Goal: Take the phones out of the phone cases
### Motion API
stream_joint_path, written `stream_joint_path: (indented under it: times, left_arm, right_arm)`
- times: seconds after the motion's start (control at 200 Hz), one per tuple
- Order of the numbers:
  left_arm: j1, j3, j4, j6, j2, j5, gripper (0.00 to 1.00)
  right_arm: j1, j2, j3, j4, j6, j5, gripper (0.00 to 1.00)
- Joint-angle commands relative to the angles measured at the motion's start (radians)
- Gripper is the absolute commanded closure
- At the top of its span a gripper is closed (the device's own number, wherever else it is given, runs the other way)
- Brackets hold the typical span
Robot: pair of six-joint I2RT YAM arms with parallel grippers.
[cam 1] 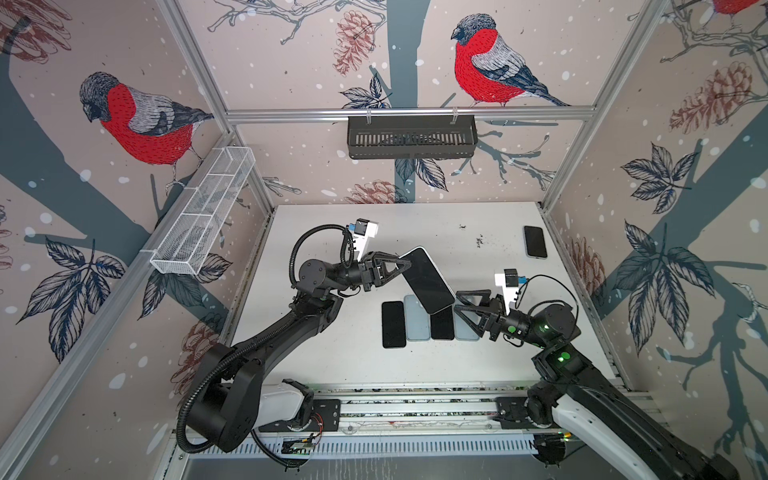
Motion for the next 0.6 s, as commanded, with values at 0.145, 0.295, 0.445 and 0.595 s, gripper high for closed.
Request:
stream_joint_path:
  times: [0.145, 0.295, 0.445, 0.595]
  left_arm:
    - [-0.026, 0.010, 0.109, -0.026, 0.007, -0.005, 1.00]
    - [-0.039, 0.016, 0.119, -0.032, 0.011, -0.001, 1.00]
    - [-0.056, 0.021, 0.122, -0.032, 0.020, 0.001, 1.00]
    - [-0.064, 0.013, 0.094, -0.009, 0.026, -0.008, 1.00]
  right_arm:
    - [0.023, 0.036, -0.005, 0.081, 0.000, 0.038, 0.33]
    - [0.022, 0.037, -0.008, 0.077, -0.010, 0.053, 0.33]
    - [0.018, 0.051, -0.001, 0.077, -0.013, 0.060, 0.32]
    - [0.012, 0.061, 0.006, 0.094, 0.003, 0.057, 0.35]
